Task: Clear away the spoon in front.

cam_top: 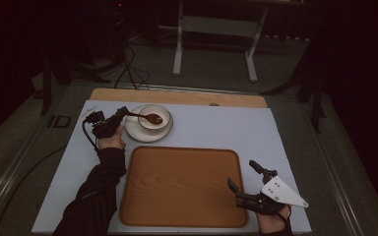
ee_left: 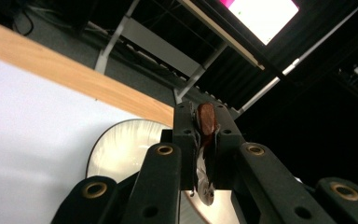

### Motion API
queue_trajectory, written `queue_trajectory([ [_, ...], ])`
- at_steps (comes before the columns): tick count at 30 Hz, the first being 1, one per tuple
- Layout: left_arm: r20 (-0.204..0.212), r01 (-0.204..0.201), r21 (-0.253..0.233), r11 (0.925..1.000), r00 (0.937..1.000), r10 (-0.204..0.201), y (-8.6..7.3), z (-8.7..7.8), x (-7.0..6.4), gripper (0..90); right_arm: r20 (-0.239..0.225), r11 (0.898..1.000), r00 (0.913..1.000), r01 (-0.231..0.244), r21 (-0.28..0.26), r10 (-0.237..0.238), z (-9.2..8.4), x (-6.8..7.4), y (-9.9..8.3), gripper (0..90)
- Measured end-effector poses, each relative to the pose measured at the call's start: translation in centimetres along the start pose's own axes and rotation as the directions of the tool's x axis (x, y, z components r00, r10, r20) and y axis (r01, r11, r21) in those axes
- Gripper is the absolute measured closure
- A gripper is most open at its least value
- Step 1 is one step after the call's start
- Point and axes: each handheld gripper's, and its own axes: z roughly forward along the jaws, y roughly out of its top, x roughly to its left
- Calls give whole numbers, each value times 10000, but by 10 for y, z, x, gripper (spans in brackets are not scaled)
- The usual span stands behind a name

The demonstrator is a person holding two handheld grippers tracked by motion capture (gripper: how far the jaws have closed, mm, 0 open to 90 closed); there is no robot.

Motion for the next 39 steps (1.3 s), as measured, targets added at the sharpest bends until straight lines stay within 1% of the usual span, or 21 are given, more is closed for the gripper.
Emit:
queue_trajectory([
  [3, 193, -370, 66, 9993, 9991, 369, 8, -3, -7, 838, 48, 10000, 10000, -5, -22, 5, -1, 0, 0, 138],
  [5, 304, -502, 50, 9987, 9983, 500, 14, -6, -12, 840, 72, 10000, 10000, -25, -23, 26, -1, 0, 0, 138],
  [6, 395, -572, 45, 9984, 9976, 570, 17, -8, -14, 840, 84, 10000, 10000, 1, -34, -1, -1, 0, 0, 138],
  [8, 414, -852, -23, 9964, 9955, 852, 23, -12, -18, 840, 73, 10000, 10000, -9, -23, 9, -1, 0, 0, 138],
  [11, 551, -1099, 33, 9939, 9924, 1096, 31, -17, -24, 840, 76, 10000, 10000, 7, -20, -6, -1, 0, 0, 138],
  [15, 783, -1259, 93, 9920, 9891, 1248, 41, -24, -29, 840, 116, 10000, 9999, 21, -40, -20, -1, 0, 1, 138],
  [17, 883, -1228, 111, 9924, 9887, 1213, 43, -26, -31, 840, 99, 10000, 9999, 17, -37, -17, -1, 0, 1, 138],
  [19, 1117, -1525, 313, 9878, 9826, 1482, 50, -31, -37, 840, 99, 10000, 9999, 21, -32, -21, -1, 0, 1, 138],
  [23, 1306, -2053, 399, 9779, 9713, 1986, 58, -39, -45, 841, 108, 10000, 9999, 44, -41, -44, -1, 0, 1, 138],
  [24, 1398, -2131, 470, 9759, 9688, 2049, 60, -41, -47, 840, 98, 10000, 9999, 33, -40, -33, -1, 0, 1, 138],
  [26, 1447, -2455, 561, 9678, 9611, 2354, 63, -45, -50, 840, 99, 10000, 9999, 33, -29, -33, -1, 1, 1, 138],
  [28, 1554, -2686, 646, 9611, 9541, 2562, 66, -48, -53, 840, 89, 10000, 10000, 39, -36, -38, -1, 1, 1, 138],
  [30, 1712, -2982, 773, 9514, 9440, 2820, 69, -52, -56, 840, 85, 10000, 10000, 49, -32, -49, -1, 1, 1, 138],
  [32, 1914, -3142, 912, 9450, 9367, 2930, 73, -55, -58, 840, 92, 10000, 9999, 41, -20, -40, -1, 1, 1, 138],
  [33, 1998, -3273, 954, 9401, 9315, 3040, 74, -57, -58, 841, 82, 10000, 10000, 27, -13, -27, -1, 1, 1, 138],
  [34, 1998, -3273, 954, 9401, 9315, 3040, 74, -57, -58, 840, 82, 10000, 10000, 27, -13, -27, -1, 1, 1, 138],
  [35, 2108, -3351, 1023, 9366, 9275, 3088, 75, -58, -59, 840, 90, 10000, 10000, 14, -1, -14, -1, 1, 1, 138],
  [36, 2228, -3532, 1101, 9290, 9197, 3233, 78, -62, -61, 840, 83, 10000, 10000, 3, 11, -4, 0, 1, 1, 138],
  [37, 2228, -3532, 1101, 9290, 9197, 3233, 78, -62, -61, 840, 83, 10000, 10000, 3, 11, -4, 0, 1, 1, 138],
  [38, 2407, -3661, 1155, 9234, 9122, 3316, 79, -65, -62, 840, 77, 10000, 10000, 25, 20, -26, 0, 1, 1, 138],
  [39, 2509, -3712, 1162, 9212, 9084, 3344, 79, -67, -63, 840, 65, 10000, 10000, 15, 19, -16, 0, 1, 1, 138],
])
